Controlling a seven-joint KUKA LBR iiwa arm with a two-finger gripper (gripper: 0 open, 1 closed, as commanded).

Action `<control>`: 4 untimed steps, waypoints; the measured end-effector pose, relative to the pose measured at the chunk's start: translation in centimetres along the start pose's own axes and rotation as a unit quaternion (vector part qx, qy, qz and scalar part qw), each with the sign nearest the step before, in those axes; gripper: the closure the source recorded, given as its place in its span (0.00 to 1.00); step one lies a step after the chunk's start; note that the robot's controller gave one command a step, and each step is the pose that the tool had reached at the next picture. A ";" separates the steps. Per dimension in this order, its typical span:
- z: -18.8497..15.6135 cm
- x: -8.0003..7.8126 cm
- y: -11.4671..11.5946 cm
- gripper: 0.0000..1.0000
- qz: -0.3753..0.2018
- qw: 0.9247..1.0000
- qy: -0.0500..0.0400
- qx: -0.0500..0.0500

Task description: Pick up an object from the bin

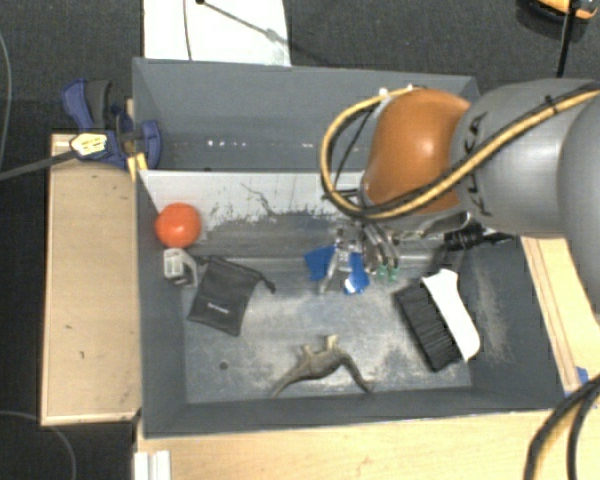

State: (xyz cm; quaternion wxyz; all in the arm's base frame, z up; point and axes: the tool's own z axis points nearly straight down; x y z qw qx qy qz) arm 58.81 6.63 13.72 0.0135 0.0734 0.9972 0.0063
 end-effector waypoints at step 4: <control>-4.8 -0.4 0.1 1.00 0.000 1.000 -0.005 -0.001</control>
Offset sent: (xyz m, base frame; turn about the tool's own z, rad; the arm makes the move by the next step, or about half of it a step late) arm 0.0001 0.0000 0.0535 0.0000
